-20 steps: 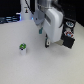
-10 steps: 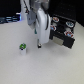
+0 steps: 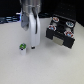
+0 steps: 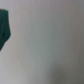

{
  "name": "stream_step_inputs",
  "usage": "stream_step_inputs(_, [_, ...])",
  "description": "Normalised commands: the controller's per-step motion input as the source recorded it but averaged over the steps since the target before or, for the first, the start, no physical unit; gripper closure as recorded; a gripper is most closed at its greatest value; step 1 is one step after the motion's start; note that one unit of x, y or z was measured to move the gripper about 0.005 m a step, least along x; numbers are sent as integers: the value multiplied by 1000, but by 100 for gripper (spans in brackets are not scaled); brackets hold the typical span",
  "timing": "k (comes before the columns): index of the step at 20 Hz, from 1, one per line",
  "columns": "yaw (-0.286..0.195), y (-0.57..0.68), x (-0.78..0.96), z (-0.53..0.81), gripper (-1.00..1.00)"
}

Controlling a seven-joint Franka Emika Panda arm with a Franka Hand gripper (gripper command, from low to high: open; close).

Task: Open the kcup holder, insert the kcup into the holder, and close the kcup holder

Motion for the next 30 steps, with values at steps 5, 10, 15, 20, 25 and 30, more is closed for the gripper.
stream_step_inputs(5, [-289,-468,-116,-383,-100])
stream_step_inputs(10, [-289,-446,-141,-384,-100])
stream_step_inputs(15, [-254,-261,-139,-299,-100])
stream_step_inputs(20, [-186,-1,-58,-139,-100])
stream_step_inputs(25, [-73,0,-53,-12,100])
stream_step_inputs(30, [0,297,113,797,100])
